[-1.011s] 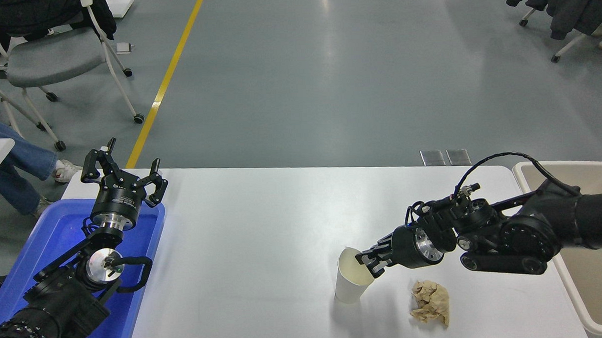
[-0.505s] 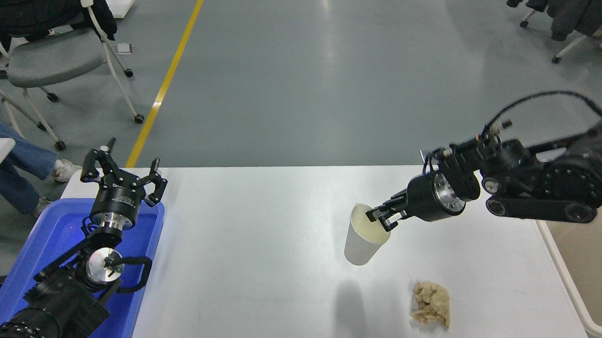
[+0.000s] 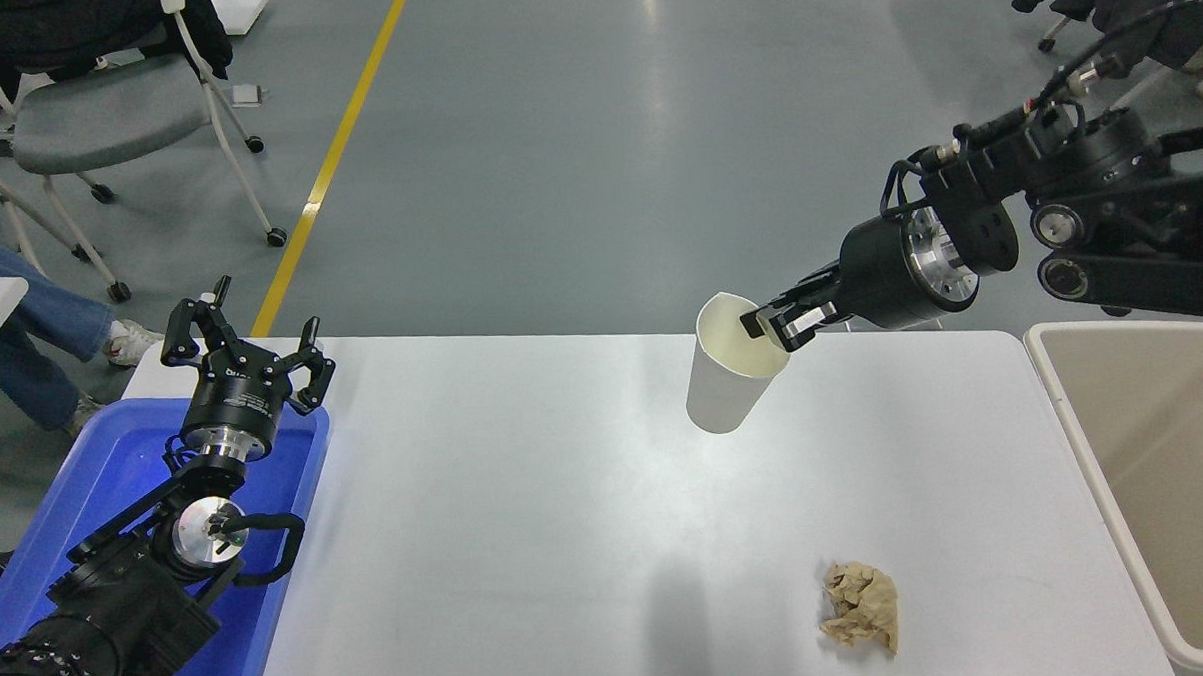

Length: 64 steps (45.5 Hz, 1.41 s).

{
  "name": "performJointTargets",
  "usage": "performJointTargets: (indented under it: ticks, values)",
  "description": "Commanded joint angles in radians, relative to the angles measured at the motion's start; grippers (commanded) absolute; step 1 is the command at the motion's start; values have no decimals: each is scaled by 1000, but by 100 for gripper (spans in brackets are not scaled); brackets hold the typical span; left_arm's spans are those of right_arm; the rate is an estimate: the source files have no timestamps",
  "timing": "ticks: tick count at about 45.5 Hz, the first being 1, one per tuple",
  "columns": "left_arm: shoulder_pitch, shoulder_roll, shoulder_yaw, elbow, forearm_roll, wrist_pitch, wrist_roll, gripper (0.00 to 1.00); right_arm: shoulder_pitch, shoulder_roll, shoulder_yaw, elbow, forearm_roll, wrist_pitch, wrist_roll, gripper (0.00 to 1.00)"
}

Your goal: Dispose of the paper cup in the dustbin

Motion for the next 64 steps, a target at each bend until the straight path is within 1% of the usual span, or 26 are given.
performJointTargets:
  ticks: [1, 10, 17, 27, 36, 43, 45, 57, 61, 64]
  values:
    - [0, 0, 0, 0, 0, 0, 0, 100, 36, -13, -3, 8, 16, 11, 8, 0]
    - [0, 0, 0, 0, 0, 0, 0, 100, 30, -19, -11, 3, 9, 10, 8, 0]
    - [0, 0, 0, 0, 0, 0, 0, 100, -3, -75, -23, -15, -1, 3, 7, 0]
    - [0, 0, 0, 0, 0, 0, 0, 100, -92, -272, -14, -55, -23, -4, 7, 0]
    - [0, 0, 0, 0, 0, 0, 0, 100, -171, -488, 17, -94, -67, -20, 8, 0]
    - [0, -2, 0, 0, 0, 0, 0, 100, -220, -594, 20, -126, -70, -26, 8, 0]
    - [0, -2, 0, 0, 0, 0, 0, 100, -255, -629, 20, -155, -69, -53, 7, 0]
    - [0, -2, 0, 0, 0, 0, 0, 100, -431, -709, 32, -259, -49, -167, 7, 0]
    - [0, -2, 0, 0, 0, 0, 0, 100, -497, -711, 35, -287, -32, -208, 7, 0]
    - [0, -2, 0, 0, 0, 0, 0, 100, -534, -705, 38, -318, 11, -225, 7, 0]
